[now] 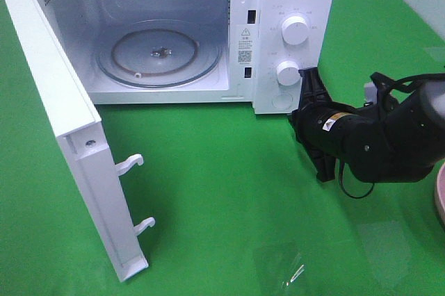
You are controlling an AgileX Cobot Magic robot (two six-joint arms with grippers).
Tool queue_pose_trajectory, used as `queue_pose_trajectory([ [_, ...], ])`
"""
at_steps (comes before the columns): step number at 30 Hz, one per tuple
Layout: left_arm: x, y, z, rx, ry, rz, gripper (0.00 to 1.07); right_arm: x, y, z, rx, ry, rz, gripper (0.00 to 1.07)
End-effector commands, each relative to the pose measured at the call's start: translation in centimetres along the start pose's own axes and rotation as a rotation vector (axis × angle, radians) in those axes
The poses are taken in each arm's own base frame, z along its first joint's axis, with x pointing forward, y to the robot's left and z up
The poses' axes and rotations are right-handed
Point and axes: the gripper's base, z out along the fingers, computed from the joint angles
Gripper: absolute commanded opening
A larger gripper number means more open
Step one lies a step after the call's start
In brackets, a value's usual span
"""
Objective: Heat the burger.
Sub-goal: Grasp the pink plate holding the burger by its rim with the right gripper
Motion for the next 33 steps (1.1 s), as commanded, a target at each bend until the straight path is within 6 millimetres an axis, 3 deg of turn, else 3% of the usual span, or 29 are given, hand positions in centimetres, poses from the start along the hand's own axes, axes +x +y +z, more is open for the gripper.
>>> queue_pose_trajectory([
  [1, 0.1, 0.0, 0.0, -0.002, -0.002, 0.0, 0.98, 0.0, 1.1, -1.4, 0.011, 0.056, -0.161, 0.01],
  [4, 0.1, 0.0, 0.0, -0.002, -0.002, 0.0, 0.98, 0.1, 1.7, -2.0, 0.02, 0.094, -0.237, 0.01],
  [10, 0.1, 0.0, 0.0, -0.002, -0.002, 0.0, 0.98, 0.6, 3.1, -4.0, 0.06, 0.228, -0.561, 0.03],
  [21, 0.1, 0.0, 0.0, -0.002, -0.002, 0.0, 0.98, 0.2, 4.1, -6.6, 0.13, 0.329, -0.931, 0.04],
  [33, 0.1, 0.0, 0.0, -0.002, -0.002, 0.0, 0.98, -0.4, 4.6, -10.2, 0.232, 0.498, -1.226, 0.06],
])
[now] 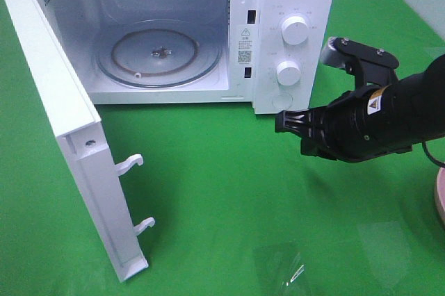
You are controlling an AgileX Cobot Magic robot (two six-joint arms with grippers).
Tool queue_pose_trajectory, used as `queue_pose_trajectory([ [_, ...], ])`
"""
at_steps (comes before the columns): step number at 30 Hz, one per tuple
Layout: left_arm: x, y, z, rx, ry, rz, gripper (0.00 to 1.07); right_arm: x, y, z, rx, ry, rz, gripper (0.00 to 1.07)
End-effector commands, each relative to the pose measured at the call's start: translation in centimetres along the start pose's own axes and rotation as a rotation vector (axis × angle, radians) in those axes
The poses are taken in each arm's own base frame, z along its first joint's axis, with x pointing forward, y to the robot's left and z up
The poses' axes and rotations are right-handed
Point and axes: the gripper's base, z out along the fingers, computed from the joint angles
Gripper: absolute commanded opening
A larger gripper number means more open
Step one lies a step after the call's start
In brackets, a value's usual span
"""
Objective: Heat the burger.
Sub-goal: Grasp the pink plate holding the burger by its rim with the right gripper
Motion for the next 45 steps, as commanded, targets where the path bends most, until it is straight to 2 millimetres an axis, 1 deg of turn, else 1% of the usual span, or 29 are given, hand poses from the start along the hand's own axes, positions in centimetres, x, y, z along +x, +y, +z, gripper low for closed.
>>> queue_pose_trajectory([
  [1, 0.1, 0.0, 0.0, -0.002, -0.002, 0.0, 0.98, 0.5, -0.3, -1.4, 0.025, 0.085, -0.139, 0.07],
  [2, 0.1, 0.0, 0.0, -0.002, -0.002, 0.0, 0.98, 0.5, -0.3, -1.4, 0.025, 0.085, -0.139, 0.07],
  [4, 0.1, 0.0, 0.0, -0.002, -0.002, 0.0, 0.98, 1.2, -0.5, -2.7, 0.042, 0.173, -0.222, 0.08],
  [7, 0.1, 0.0, 0.0, -0.002, -0.002, 0.0, 0.98, 1.3, -0.5, -2.8, 0.046, 0.189, -0.233, 0.08],
  [8, 0.1, 0.0, 0.0, -0.002, -0.002, 0.0, 0.98, 1.5, -0.7, -3.5, 0.062, 0.24, -0.268, 0.09],
  [11, 0.1, 0.0, 0.0, -0.002, -0.002, 0.0, 0.98, 1.4, -0.7, -4.1, 0.076, 0.265, -0.294, 0.09],
  [13, 0.1, 0.0, 0.0, -0.002, -0.002, 0.0, 0.98, 0.3, -0.5, -5.7, 0.108, 0.273, -0.346, 0.11],
  [15, 0.1, 0.0, 0.0, -0.002, -0.002, 0.0, 0.98, 0.3, -0.5, -5.7, 0.108, 0.273, -0.346, 0.11],
  [17, 0.1, 0.0, 0.0, -0.002, -0.002, 0.0, 0.98, -1.4, -0.1, -7.1, 0.131, 0.217, -0.402, 0.18],
  [20, 0.1, 0.0, 0.0, -0.002, -0.002, 0.0, 0.98, -1.8, -0.1, -7.4, 0.137, 0.202, -0.416, 0.22],
  [21, 0.1, 0.0, 0.0, -0.002, -0.002, 0.0, 0.98, -2.5, 0.2, -7.9, 0.142, 0.176, -0.427, 0.34],
  [22, 0.1, 0.0, 0.0, -0.002, -0.002, 0.0, 0.98, -2.5, 0.2, -7.9, 0.142, 0.176, -0.427, 0.34],
  [24, 0.1, 0.0, 0.0, -0.002, -0.002, 0.0, 0.98, -3.0, 0.3, -8.4, 0.149, 0.148, -0.446, 0.69],
  [25, 0.1, 0.0, 0.0, -0.002, -0.002, 0.0, 0.98, -3.0, 0.3, -8.4, 0.149, 0.148, -0.446, 0.69],
  [26, 0.1, 0.0, 0.0, -0.002, -0.002, 0.0, 0.98, -3.0, 0.2, -8.4, 0.156, 0.148, -0.452, 0.79],
  [27, 0.1, 0.0, 0.0, -0.002, -0.002, 0.0, 0.98, -3.0, 0.2, -8.4, 0.156, 0.148, -0.452, 0.79],
  [28, 0.1, 0.0, 0.0, -0.002, -0.002, 0.0, 0.98, -3.1, -0.2, -8.4, 0.171, 0.157, -0.447, 0.93],
  [29, 0.1, 0.0, 0.0, -0.002, -0.002, 0.0, 0.98, -3.1, -0.2, -8.4, 0.171, 0.157, -0.447, 0.93],
  [30, 0.1, 0.0, 0.0, -0.002, -0.002, 0.0, 0.98, -3.2, -0.8, -8.5, 0.19, 0.174, -0.442, 1.01],
  [31, 0.1, 0.0, 0.0, -0.002, -0.002, 0.0, 0.98, -3.2, -0.8, -8.5, 0.19, 0.174, -0.442, 1.01],
  [32, 0.1, 0.0, 0.0, -0.002, -0.002, 0.0, 0.98, -3.3, -1.9, -8.6, 0.218, 0.201, -0.439, 1.0],
  [33, 0.1, 0.0, 0.0, -0.002, -0.002, 0.0, 0.98, -3.3, -1.9, -8.6, 0.218, 0.201, -0.439, 1.0],
  [34, 0.1, 0.0, 0.0, -0.002, -0.002, 0.0, 0.98, -3.4, -2.8, -8.8, 0.243, 0.226, -0.432, 1.0],
  [37, 0.1, 0.0, 0.0, -0.002, -0.002, 0.0, 0.98, -3.5, -3.2, -8.8, 0.252, 0.232, -0.427, 0.99],
  [38, 0.1, 0.0, 0.0, -0.002, -0.002, 0.0, 0.98, -3.8, -4.2, -9.0, 0.274, 0.235, -0.388, 0.98],
  [39, 0.1, 0.0, 0.0, -0.002, -0.002, 0.0, 0.98, -3.8, -4.2, -9.0, 0.274, 0.235, -0.388, 0.98],
  [41, 0.1, 0.0, 0.0, -0.002, -0.002, 0.0, 0.98, -4.2, -6.1, -9.3, 0.317, 0.231, -0.316, 0.97],
  [42, 0.1, 0.0, 0.0, -0.002, -0.002, 0.0, 0.98, -4.2, -6.1, -9.3, 0.317, 0.231, -0.316, 0.97],
  [45, 0.1, 0.0, 0.0, -0.002, -0.002, 0.0, 0.98, -4.5, -7.8, -9.7, 0.354, 0.224, -0.254, 0.96],
])
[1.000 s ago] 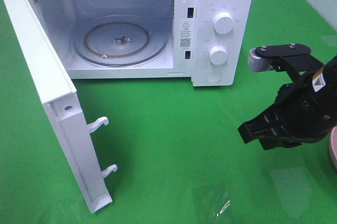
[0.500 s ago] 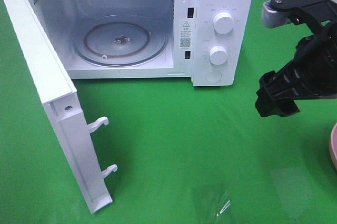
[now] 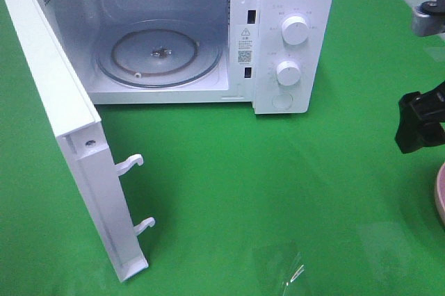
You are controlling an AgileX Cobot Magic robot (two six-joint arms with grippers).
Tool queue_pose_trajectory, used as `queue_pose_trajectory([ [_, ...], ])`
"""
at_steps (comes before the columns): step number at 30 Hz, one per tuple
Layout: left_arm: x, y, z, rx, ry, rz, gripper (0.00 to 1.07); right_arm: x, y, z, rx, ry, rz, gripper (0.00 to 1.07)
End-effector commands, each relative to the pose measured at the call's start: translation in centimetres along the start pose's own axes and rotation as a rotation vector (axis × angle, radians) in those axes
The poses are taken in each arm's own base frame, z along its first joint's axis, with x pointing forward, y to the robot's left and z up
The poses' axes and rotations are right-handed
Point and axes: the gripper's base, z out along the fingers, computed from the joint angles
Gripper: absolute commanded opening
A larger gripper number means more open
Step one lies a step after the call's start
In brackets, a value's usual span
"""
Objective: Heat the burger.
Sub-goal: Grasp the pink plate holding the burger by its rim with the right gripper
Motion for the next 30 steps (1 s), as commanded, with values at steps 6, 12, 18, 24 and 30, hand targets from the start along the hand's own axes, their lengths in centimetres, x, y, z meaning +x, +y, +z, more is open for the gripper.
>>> queue_pose_trajectory([
  [6, 0.1, 0.0, 0.0, -0.002, -0.002, 0.0, 0.98, 0.4, -3.0, 0.6, 0.053, 0.037, 0.092, 0.94],
  [12, 0.1, 0.0, 0.0, -0.002, -0.002, 0.0, 0.98, 0.5, -3.7, 2.3, 0.057, 0.093, 0.113, 0.92],
  [18, 0.1, 0.0, 0.0, -0.002, -0.002, 0.0, 0.98, 0.5, -3.5, 5.4, 0.044, 0.188, 0.103, 0.91],
  [24, 0.1, 0.0, 0.0, -0.002, -0.002, 0.0, 0.98, 0.8, -4.2, 7.9, 0.048, 0.253, 0.122, 0.89],
  [30, 0.1, 0.0, 0.0, -0.002, -0.002, 0.0, 0.98, 1.1, -4.8, 9.7, 0.045, 0.28, 0.145, 0.88],
])
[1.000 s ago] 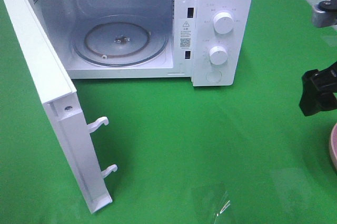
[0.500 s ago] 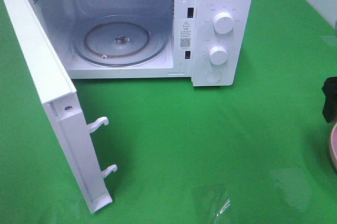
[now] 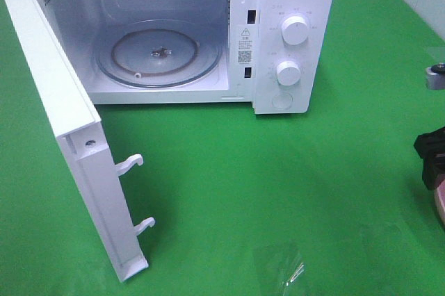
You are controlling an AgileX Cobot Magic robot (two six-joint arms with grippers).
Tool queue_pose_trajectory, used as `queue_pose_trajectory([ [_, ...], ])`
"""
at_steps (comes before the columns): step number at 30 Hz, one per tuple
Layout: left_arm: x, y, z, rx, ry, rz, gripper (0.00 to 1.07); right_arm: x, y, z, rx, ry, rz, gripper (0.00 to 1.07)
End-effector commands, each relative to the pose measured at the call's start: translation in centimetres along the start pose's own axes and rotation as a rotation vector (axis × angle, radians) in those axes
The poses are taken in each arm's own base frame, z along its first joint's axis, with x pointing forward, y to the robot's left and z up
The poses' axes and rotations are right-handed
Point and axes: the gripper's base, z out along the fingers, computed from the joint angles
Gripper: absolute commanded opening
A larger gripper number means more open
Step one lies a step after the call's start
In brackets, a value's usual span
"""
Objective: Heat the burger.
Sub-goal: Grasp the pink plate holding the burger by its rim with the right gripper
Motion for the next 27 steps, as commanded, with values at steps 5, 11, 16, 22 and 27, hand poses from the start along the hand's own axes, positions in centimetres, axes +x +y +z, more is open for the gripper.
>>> queue_pose_trajectory([
  [5, 0.1, 0.0, 0.0, -0.002, -0.002, 0.0, 0.98, -0.4, 0.0, 1.6, -0.004, 0.021, -0.006, 0.87],
  [11, 0.1, 0.0, 0.0, -0.002, -0.002, 0.0, 0.98, -0.8, 0.2, 4.2, -0.026, 0.035, 0.012, 0.85],
  [16, 0.1, 0.0, 0.0, -0.002, -0.002, 0.0, 0.98, -0.9, 0.3, 5.2, -0.03, 0.048, 0.009, 0.84],
  [22, 0.1, 0.0, 0.0, -0.002, -0.002, 0.0, 0.98, -0.8, 0.6, 7.0, -0.038, 0.081, 0.006, 0.81],
  [27, 0.1, 0.0, 0.0, -0.002, -0.002, 0.0, 0.98, -0.7, 0.7, 7.5, -0.039, 0.097, 0.025, 0.74],
])
